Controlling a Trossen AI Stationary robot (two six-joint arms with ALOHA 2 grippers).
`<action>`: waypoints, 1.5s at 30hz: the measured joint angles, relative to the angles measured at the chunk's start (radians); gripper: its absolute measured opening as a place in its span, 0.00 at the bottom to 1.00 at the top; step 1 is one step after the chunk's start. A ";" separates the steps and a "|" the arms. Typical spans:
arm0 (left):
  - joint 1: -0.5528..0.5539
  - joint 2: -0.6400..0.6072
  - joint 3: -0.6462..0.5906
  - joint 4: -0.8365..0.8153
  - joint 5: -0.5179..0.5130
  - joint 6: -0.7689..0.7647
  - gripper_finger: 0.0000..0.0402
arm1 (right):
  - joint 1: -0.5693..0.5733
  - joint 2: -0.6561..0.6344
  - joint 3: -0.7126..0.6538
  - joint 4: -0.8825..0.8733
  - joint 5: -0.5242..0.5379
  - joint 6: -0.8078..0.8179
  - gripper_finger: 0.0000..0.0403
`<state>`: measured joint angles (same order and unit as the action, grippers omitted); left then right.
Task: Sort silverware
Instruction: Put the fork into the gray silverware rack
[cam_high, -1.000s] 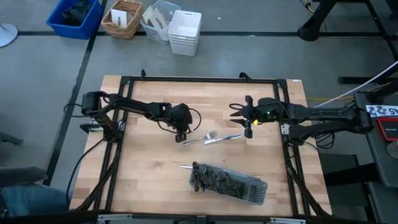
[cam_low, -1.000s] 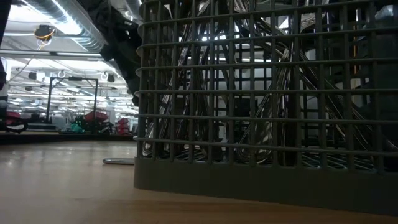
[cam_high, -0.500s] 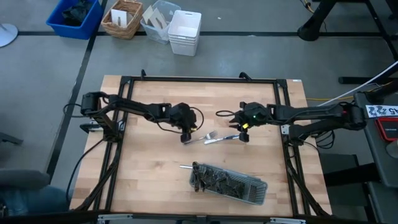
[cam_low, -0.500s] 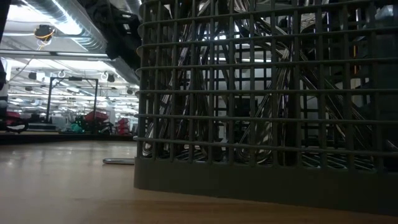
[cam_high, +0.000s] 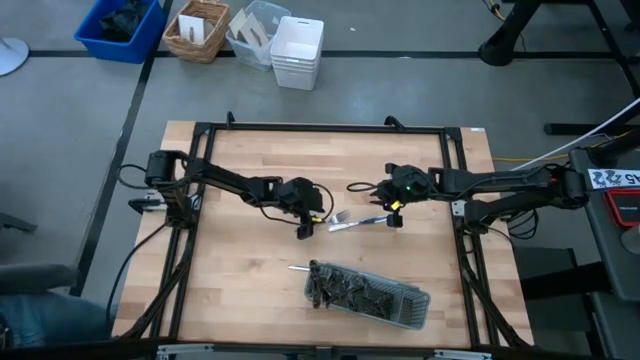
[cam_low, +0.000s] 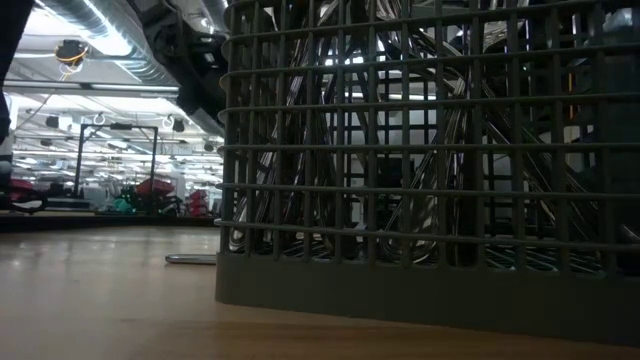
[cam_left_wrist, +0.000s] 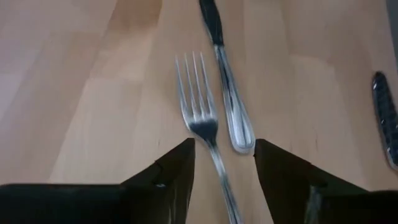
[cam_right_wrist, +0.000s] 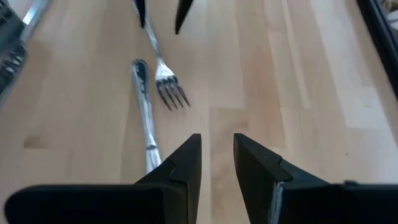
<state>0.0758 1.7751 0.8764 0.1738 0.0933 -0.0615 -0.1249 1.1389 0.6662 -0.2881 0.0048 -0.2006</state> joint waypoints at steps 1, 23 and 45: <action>-0.004 0.007 0.000 -0.002 0.000 -0.001 0.40 | 0.000 0.000 0.000 -0.003 0.006 -0.007 0.24; -0.060 0.131 0.005 -0.038 -0.131 -0.032 0.31 | 0.000 0.000 0.000 -0.007 0.003 -0.014 0.24; -0.026 0.076 -0.005 -0.059 -0.139 -0.116 0.03 | 0.000 0.000 0.000 -0.006 0.003 -0.014 0.24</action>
<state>0.0497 1.8511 0.8714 0.1143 -0.0455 -0.1778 -0.1249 1.1385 0.6662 -0.2943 0.0074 -0.2146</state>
